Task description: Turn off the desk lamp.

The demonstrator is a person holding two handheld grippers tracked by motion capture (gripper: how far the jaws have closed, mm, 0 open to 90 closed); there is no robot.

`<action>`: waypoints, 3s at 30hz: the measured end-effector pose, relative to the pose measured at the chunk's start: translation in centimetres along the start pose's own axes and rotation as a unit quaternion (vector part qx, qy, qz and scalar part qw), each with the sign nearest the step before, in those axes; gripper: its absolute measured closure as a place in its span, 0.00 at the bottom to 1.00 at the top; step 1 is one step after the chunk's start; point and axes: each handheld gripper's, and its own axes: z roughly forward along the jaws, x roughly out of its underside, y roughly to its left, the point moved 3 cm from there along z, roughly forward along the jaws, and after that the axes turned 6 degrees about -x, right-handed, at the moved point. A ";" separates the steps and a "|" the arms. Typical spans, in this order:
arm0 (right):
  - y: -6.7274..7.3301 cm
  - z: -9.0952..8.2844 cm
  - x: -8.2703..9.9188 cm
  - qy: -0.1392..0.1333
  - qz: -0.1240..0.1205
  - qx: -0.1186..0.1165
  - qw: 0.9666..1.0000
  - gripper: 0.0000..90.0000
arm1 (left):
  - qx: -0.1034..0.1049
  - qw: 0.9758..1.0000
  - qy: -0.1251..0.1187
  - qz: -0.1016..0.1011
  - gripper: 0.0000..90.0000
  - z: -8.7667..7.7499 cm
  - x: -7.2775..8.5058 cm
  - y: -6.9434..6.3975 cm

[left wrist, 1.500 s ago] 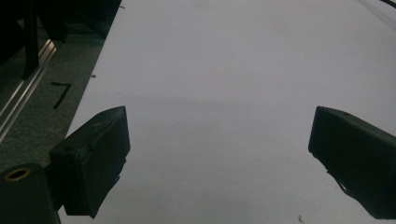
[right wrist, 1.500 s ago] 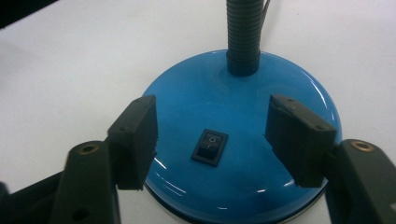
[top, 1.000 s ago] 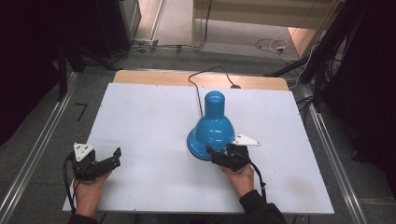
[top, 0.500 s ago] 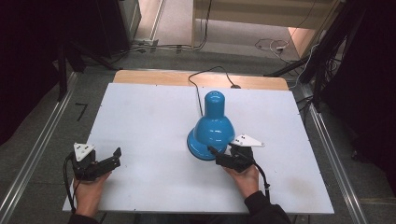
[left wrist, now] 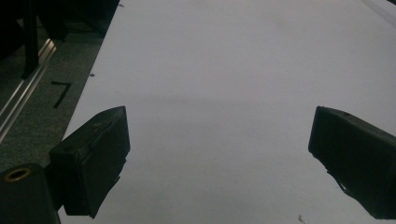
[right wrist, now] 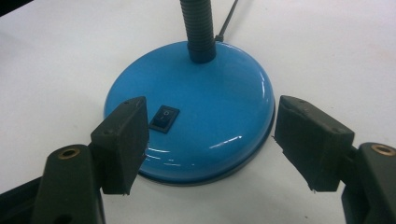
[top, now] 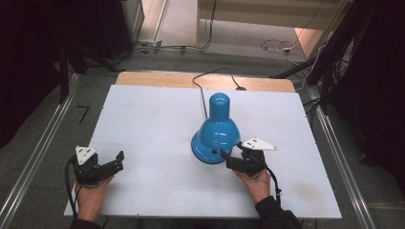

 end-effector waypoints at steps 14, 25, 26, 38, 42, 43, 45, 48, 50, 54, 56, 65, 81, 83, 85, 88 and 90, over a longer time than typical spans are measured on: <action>-0.8 -0.9 0.5 0.004 0.004 0.006 1.000 0.27 | 0.000 1.000 0.001 0.000 0.07 0.0 0.0 0.0; -2.0 -2.1 0.7 0.001 0.012 0.018 1.000 0.26 | 0.000 1.000 0.001 0.001 0.07 0.0 0.0 0.0; -2.2 -2.2 0.8 0.001 0.014 0.018 1.000 0.26 | 0.000 1.000 0.002 0.001 0.07 0.0 0.0 0.0; -3.1 -3.3 1.2 0.002 0.020 0.025 0.999 0.26 | 0.000 1.000 0.001 0.001 0.07 0.0 0.0 -0.1; -3.5 -3.7 1.4 -0.001 0.022 0.029 0.999 0.25 | 0.000 1.000 0.002 0.001 0.07 0.0 0.0 -0.1; -3.6 -3.8 1.4 -0.002 0.023 0.030 0.999 0.25 | 0.001 1.000 0.001 0.001 0.06 0.0 0.0 -0.1; -3.8 -4.0 1.6 -0.001 0.024 0.032 0.999 0.25 | 0.001 1.000 0.001 0.001 0.06 0.0 0.0 -0.1; -4.2 -4.3 1.8 -0.003 0.029 0.036 0.999 0.25 | 0.000 1.000 0.001 0.001 0.07 0.0 0.0 -0.1; -4.4 -4.5 2.0 -0.003 0.031 0.038 0.999 0.24 | 0.001 1.000 0.002 0.001 0.07 0.0 0.0 -0.1; -5.0 -5.3 2.0 -0.011 0.035 0.045 0.998 0.24 | 0.001 1.000 0.003 0.001 0.06 0.0 0.1 -0.1; -5.4 -5.6 2.0 -0.014 0.034 0.049 0.998 0.23 | 0.001 1.000 0.003 0.001 0.07 0.0 0.1 -0.1; -7.3 -7.4 2.7 -0.017 0.049 0.068 0.996 0.22 | 0.001 1.000 0.004 0.001 0.07 0.1 0.1 -0.1; -10.0 -10.3 4.6 -0.015 0.069 0.102 0.992 0.21 | 0.002 1.000 0.004 0.001 0.07 0.0 0.1 -0.2; -10.4 -10.7 4.8 -0.017 0.071 0.108 0.991 0.21 | 0.003 1.000 0.004 0.001 0.07 0.0 0.1 -0.2; -10.8 -11.1 5.1 -0.015 0.074 0.117 0.990 0.21 | 0.001 1.000 0.004 0.001 0.06 0.0 0.1 -0.2; -11.6 -11.8 5.8 -0.010 0.081 0.131 0.988 0.21 | 0.002 1.000 0.004 0.000 0.07 -0.1 0.1 -0.1; -12.2 -12.3 6.4 -0.005 0.083 0.144 0.986 0.21 | 0.003 1.000 0.004 0.001 0.07 0.0 0.1 -0.1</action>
